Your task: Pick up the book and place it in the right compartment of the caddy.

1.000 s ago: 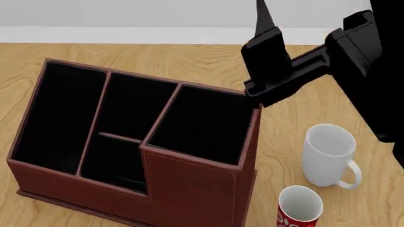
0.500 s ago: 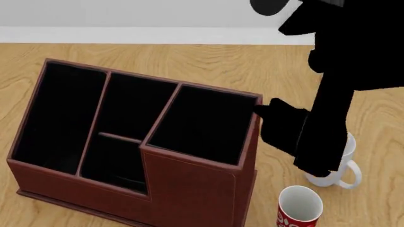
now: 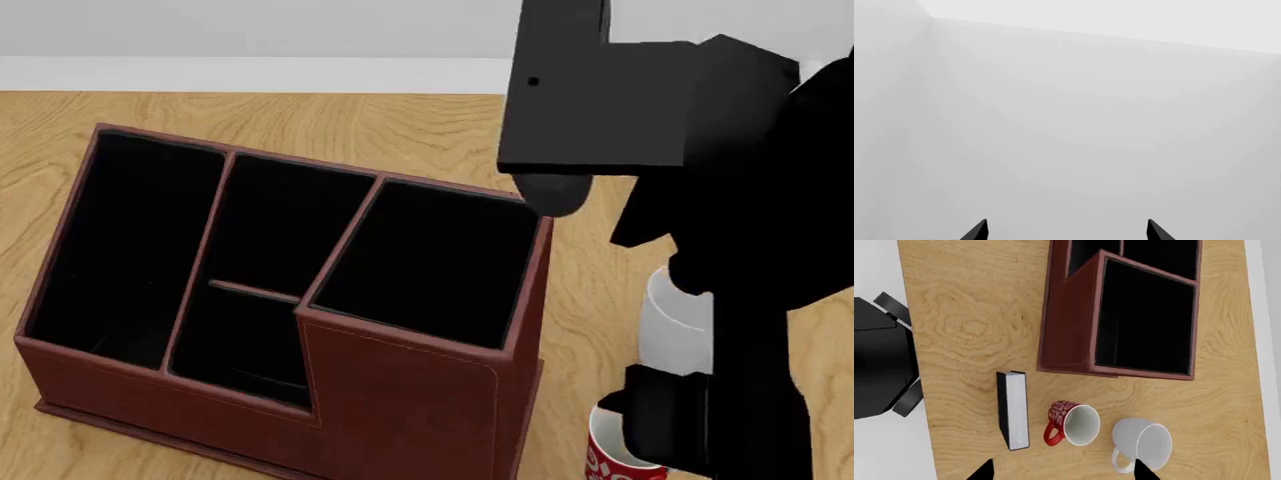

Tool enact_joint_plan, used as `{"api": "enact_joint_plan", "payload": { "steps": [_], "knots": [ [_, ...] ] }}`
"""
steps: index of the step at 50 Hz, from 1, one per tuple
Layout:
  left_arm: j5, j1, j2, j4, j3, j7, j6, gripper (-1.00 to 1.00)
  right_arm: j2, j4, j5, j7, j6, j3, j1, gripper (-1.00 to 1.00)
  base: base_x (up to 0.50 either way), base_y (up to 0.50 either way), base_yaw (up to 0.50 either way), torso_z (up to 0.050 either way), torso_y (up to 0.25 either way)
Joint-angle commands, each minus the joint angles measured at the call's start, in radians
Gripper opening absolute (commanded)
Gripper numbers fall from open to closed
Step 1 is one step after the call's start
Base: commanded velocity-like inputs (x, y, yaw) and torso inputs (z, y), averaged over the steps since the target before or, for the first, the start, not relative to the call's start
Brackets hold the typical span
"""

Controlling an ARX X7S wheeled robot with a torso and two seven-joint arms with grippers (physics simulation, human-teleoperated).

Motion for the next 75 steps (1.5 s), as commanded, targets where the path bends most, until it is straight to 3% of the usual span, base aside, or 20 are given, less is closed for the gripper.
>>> {"api": "enact_joint_plan", "payload": {
  "steps": [1,26,75],
  "knots": [
    [-0.002,0.01,-0.002,-0.007,0.006,-0.001,0.018,1.0,-0.001,-0.028,0.004,-0.016,-0.025,-0.046,-0.045,1.0,0.0,0.0,0.0,0.0,0.0],
    [-0.021,0.031,-0.02,-0.002,-0.007,-0.02,0.029,1.0,-0.057,0.091,-0.047,0.132,-0.166,-0.102,-0.313,1.0,0.0,0.0,0.0,0.0,0.0],
    [-0.02,0.088,-0.044,-0.015,0.0,-0.037,0.084,1.0,-0.044,0.126,-0.048,0.268,-0.245,-0.159,-0.572,1.0,0.0,0.0,0.0,0.0,0.0]
  ]
}}
